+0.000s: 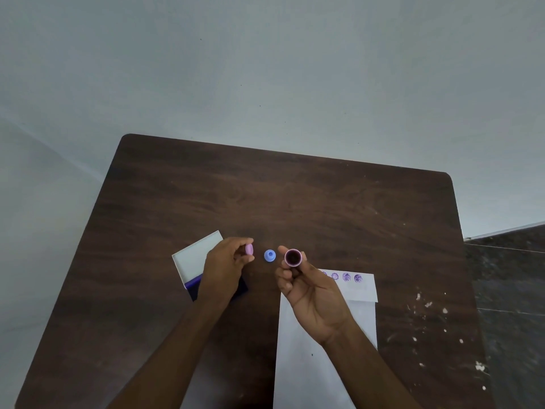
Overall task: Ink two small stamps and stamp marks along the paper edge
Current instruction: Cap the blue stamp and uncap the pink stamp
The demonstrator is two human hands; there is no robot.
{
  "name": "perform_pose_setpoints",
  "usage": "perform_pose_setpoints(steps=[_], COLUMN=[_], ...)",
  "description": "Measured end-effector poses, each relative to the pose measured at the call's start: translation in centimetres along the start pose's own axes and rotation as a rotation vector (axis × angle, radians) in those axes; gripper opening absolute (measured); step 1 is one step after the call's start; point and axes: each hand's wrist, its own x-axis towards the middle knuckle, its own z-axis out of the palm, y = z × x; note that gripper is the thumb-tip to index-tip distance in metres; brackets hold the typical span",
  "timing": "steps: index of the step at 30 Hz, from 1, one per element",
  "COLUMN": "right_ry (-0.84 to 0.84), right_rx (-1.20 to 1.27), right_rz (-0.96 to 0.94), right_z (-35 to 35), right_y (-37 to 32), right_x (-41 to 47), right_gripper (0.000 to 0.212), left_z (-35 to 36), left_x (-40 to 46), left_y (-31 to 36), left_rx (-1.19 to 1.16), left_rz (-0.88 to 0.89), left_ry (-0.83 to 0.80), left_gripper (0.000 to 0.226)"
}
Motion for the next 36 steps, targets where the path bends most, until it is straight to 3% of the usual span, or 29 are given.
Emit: perform_pose_setpoints(steps=[5,11,16,20,24,25,27,30,36], right_ry=[0.015,0.010,0.007,0.005,0.024,0.030,0.042,0.031,-0.017], right_rx=[0.028,0.064,0.050,0.031,0.012,0.014,0.020,-0.010,-0.032], right_rz=[0.008,0.010,0.012,-0.001,-0.026,-0.036,-0.046,-0.034,-0.006], right_z=[-0.1,0.2,0.6,0.5,0.2,0.1,0.0,0.2,0.3], right_y=[-0.2,-0.4,0.0,0.2,0.5,0.6,0.9,1.2,2.4], right_x=[0.2,0.4,0.4,0.5,0.5,0.5,0.4,-0.1,-0.7], right_gripper=[0.034,0.037,0.037,0.038,0.037,0.036,0.033,0.029,0.037], left_z=[1.0,1.3,1.0,0.0,-2.1,-2.3,-1.9,-1.4,-1.8], left_x=[1.7,1.4,1.3,-0.4,-4.9,-5.8,-7.1,-8.2,-9.2], left_y=[-0.4,-1.7,-1.8,0.8,4.0,4.5,5.1,5.4,5.3], left_rx=[0.405,0.406,0.457,0.164,-0.205,-0.227,-0.219,-0.132,-0.053], left_rz=[0.153,0.199,0.139,0.106,0.384,0.404,0.248,0.183,0.270], left_ry=[0.085,0.233,0.145,0.184,0.112,0.061,-0.026,0.064,0.219], left_gripper=[0.032,0.023,0.041,0.035,0.021,0.024,0.044,0.063,0.054])
